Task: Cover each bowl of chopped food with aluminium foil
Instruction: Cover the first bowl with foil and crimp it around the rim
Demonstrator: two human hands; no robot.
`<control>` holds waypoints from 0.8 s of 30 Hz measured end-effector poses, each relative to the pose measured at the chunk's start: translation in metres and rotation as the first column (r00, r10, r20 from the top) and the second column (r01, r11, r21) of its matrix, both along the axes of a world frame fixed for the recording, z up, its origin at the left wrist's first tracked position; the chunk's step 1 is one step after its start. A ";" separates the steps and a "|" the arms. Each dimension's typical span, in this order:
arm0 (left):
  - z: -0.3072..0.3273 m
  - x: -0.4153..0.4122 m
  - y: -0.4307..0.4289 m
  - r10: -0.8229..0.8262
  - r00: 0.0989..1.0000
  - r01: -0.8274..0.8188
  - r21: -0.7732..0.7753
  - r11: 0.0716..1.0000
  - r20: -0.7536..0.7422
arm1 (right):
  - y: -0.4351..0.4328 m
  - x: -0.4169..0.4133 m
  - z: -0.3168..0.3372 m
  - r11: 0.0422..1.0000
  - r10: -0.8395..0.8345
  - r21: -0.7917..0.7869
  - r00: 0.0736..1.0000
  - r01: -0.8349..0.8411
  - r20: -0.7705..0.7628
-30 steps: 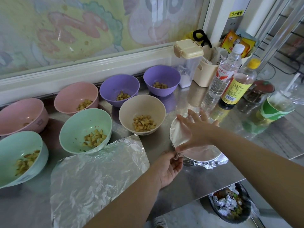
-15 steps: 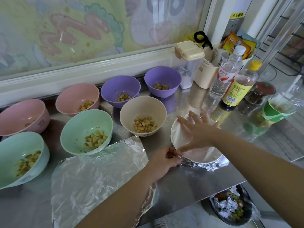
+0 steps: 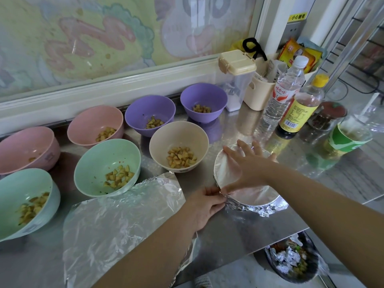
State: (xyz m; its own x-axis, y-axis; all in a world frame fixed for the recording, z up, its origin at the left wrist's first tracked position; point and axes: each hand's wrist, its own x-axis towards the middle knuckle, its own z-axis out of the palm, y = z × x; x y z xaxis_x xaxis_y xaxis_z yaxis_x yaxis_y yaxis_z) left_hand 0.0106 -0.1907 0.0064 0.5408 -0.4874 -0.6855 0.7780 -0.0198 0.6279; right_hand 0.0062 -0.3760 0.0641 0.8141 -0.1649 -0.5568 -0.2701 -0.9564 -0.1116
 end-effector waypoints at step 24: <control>0.023 -0.029 -0.051 0.411 0.760 -0.477 -0.003 0.879 -0.504 | 0.001 -0.002 -0.003 1.000 0.004 -0.024 1.000 -0.003 0.024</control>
